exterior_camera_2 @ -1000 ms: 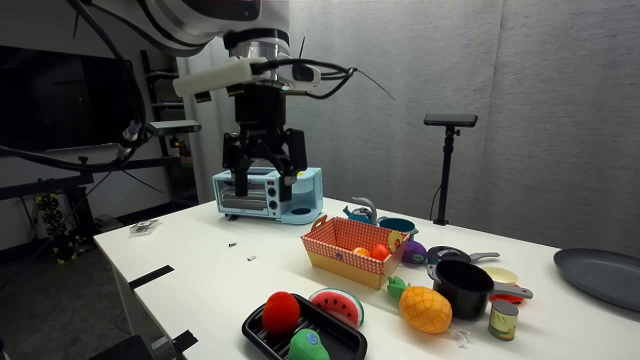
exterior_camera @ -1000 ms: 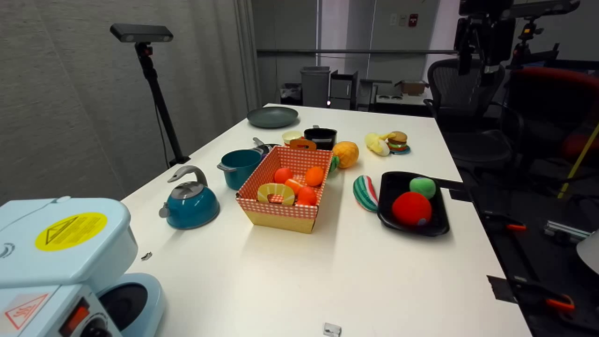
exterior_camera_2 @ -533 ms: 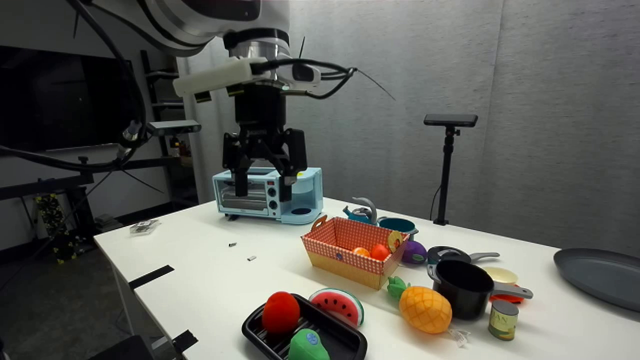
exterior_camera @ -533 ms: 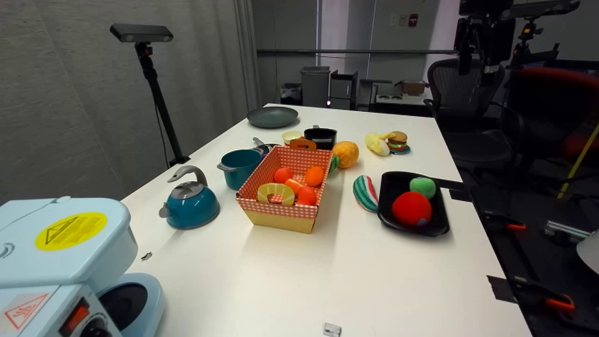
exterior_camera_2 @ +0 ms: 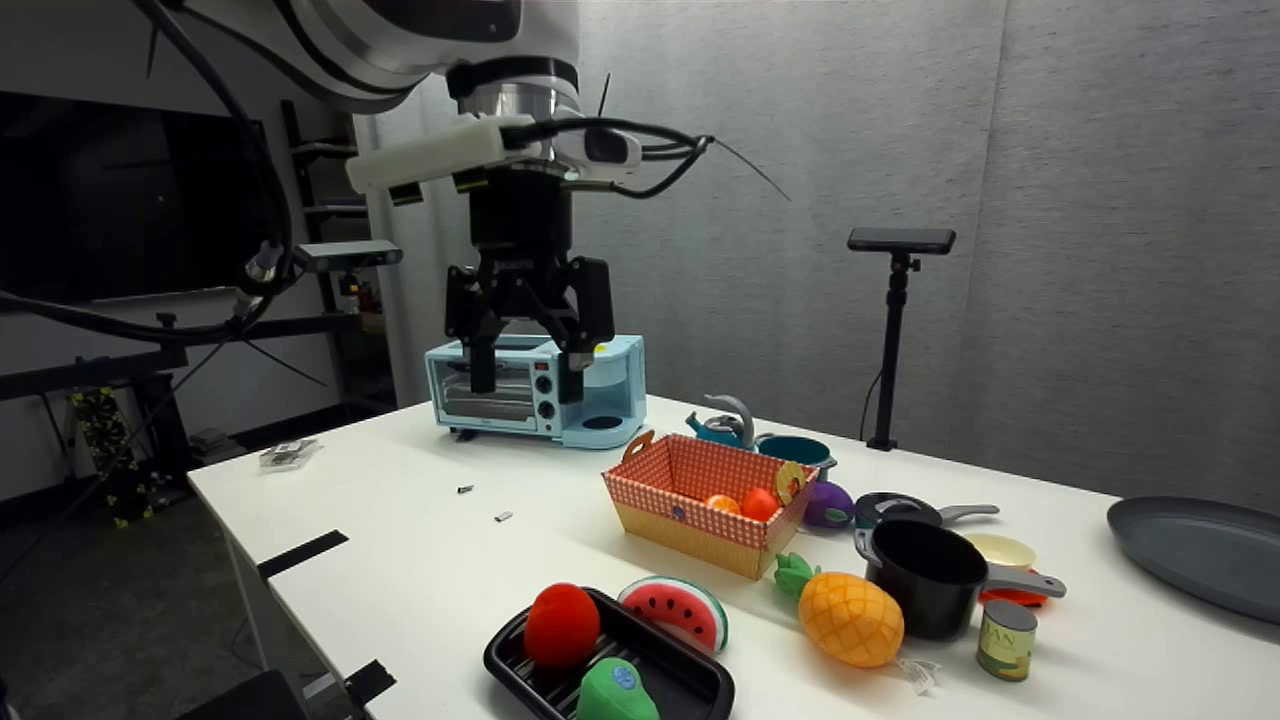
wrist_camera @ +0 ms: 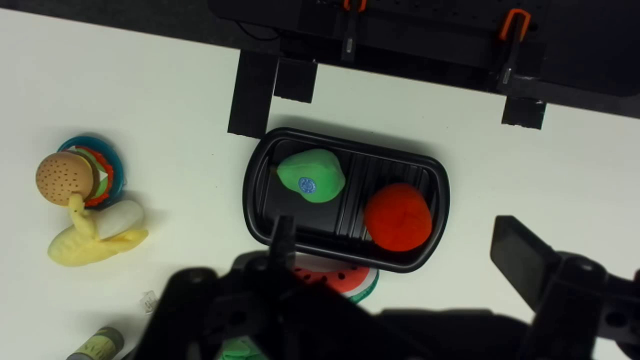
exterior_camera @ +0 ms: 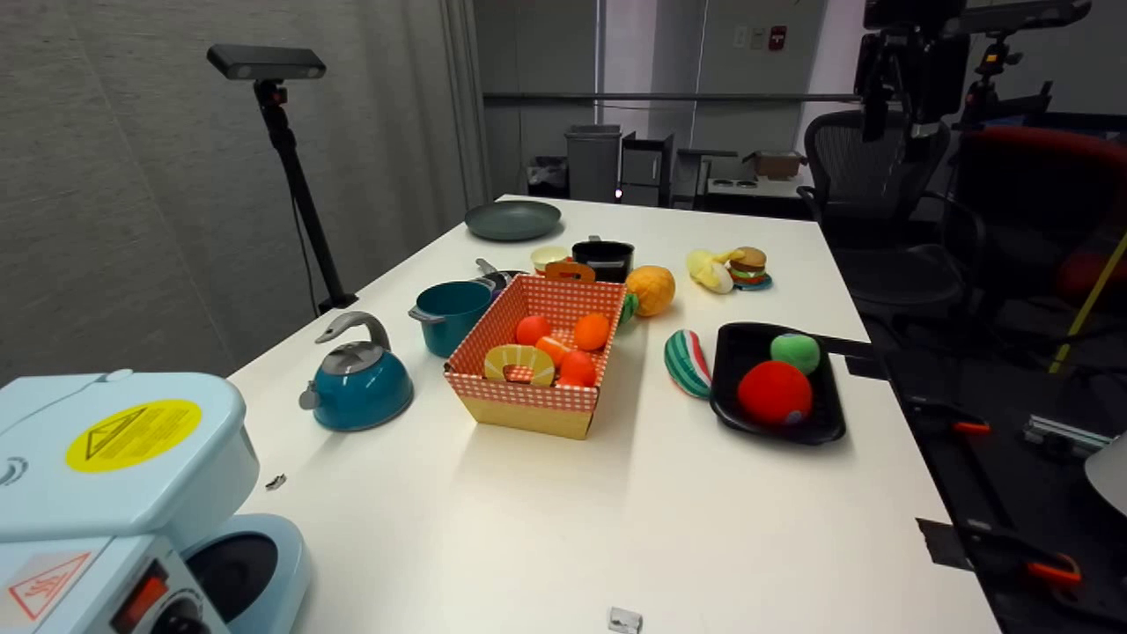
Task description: Put the pineapple plush in the black pot, put the banana plush inside the basket
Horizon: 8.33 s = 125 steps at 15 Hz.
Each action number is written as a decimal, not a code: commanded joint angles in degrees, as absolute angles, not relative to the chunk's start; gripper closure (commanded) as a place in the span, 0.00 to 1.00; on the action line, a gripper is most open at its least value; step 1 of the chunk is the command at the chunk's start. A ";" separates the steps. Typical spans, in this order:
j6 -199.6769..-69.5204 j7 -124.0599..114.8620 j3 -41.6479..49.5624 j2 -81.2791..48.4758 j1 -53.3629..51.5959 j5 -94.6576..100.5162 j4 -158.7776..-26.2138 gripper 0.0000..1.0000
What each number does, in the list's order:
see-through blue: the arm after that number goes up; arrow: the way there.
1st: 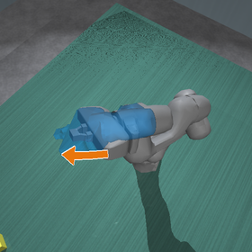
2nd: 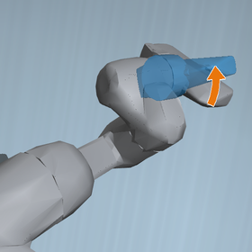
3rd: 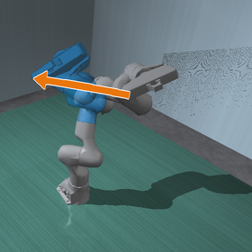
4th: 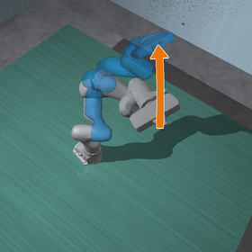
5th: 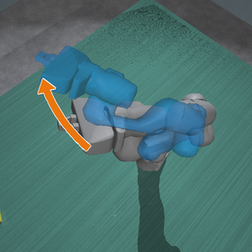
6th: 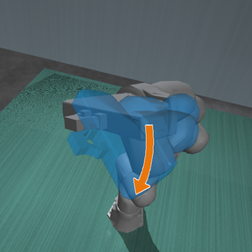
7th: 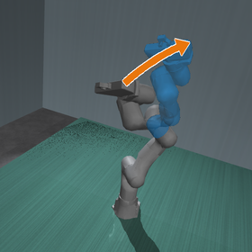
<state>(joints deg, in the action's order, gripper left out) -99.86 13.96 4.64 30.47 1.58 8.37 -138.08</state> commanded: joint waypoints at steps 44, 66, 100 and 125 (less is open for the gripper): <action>-118.21 5.60 10.18 -3.08 7.89 5.29 -117.59 0.00; -131.93 -4.14 8.91 -27.06 10.18 -2.47 -104.47 0.00; -131.32 -10.23 8.64 -23.76 10.03 -4.36 -108.06 0.96; -130.31 -11.31 11.31 -23.42 13.21 -5.19 -97.34 0.96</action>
<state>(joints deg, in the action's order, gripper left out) -131.90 -10.72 11.84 -20.05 13.15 -3.45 -102.68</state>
